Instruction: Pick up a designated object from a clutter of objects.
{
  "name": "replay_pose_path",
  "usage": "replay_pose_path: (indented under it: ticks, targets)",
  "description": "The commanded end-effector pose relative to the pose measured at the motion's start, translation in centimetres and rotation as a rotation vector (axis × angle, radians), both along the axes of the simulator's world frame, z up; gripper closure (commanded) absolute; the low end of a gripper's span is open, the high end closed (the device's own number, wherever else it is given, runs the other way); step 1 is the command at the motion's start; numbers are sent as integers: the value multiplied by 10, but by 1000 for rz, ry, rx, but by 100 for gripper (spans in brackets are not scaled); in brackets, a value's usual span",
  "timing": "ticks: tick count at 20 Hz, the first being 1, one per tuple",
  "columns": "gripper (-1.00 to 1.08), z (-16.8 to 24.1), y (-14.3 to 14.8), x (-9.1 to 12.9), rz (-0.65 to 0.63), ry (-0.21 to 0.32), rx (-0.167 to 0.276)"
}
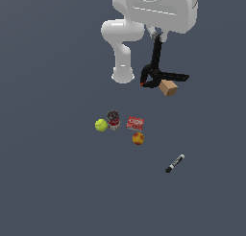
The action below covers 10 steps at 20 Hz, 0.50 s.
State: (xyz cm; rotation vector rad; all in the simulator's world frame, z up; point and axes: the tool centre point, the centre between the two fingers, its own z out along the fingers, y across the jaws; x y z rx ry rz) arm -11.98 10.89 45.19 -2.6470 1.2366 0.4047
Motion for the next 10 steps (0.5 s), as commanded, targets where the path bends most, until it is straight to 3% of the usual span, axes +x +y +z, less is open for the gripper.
replay_pose_path:
  ticks: [1,10]
  targets:
    - [108,20,12,-10,0,-3,0]
    - [108,55,35,-27,0,-3,1]
